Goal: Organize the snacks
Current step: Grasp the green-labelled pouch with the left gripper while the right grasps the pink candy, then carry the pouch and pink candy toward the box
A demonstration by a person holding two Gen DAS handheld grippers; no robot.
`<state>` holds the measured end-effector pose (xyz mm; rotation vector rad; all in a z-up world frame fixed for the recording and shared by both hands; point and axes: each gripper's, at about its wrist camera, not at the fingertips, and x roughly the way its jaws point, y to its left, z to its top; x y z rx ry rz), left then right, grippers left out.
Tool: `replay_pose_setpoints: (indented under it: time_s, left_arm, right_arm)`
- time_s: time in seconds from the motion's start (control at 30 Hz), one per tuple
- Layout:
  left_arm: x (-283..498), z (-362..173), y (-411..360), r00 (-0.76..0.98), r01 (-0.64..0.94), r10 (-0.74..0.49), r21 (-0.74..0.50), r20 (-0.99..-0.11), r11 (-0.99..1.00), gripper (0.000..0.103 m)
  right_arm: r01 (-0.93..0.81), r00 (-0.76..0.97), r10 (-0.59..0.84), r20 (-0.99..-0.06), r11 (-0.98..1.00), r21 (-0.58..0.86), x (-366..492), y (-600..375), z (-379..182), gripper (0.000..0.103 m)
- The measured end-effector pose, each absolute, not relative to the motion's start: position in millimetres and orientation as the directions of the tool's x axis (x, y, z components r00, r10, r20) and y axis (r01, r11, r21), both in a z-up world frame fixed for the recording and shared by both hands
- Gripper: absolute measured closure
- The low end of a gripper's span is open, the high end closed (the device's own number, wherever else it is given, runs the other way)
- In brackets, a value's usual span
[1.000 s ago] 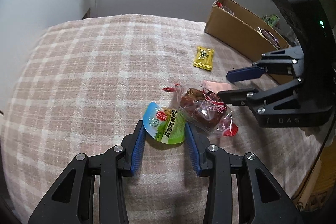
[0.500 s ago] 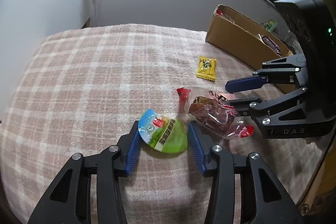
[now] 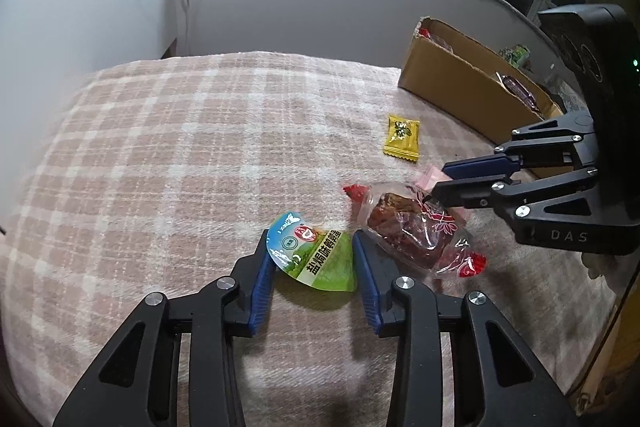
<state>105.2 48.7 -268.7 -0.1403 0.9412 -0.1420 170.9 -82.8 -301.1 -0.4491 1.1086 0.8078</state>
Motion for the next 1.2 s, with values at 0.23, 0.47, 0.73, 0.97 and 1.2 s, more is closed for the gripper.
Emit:
replay_pose_setpoints:
  time_s: [0.23,0.47,0.73,0.97,1.2]
  left_arm:
    - [100.7,-256.7,60.8,0.589,0.032,-0.172,-0.189,-0.790,0.981,0.067]
    - [104.9,-239.7,59.2,0.594,0.039,-0.151,-0.158,-0.790,0.987,0.067]
    - [113.0,-210.6,53.4,0.613,0.056,-0.156,-0.154,-0.775,0.986,0.067]
    - [124.8,-187.7,40.0,0.630,0.092,-0.171,-0.145,-0.757,0.985,0.067]
    - [141.1,-167.5,17.9,0.644,0.137,-0.201,-0.147,-0.738,0.980,0.067]
  right_arm:
    - [-0.735,0.226,0.362,-0.904,0.673,0.086,167.1,-93.1,-291.8,0.084]
    - [-0.699,0.241,0.387,-0.890,0.705,0.117,169.2,-103.9,-276.1,0.084]
    - [-0.645,0.275,0.415,-0.867,0.748,0.153,175.9,-124.8,-248.4,0.084]
    - [-0.604,0.325,0.431,-0.842,0.779,0.166,179.5,-148.1,-219.3,0.084]
    - [-0.546,0.382,0.428,-0.819,0.819,0.173,186.2,-182.5,-191.6,0.084]
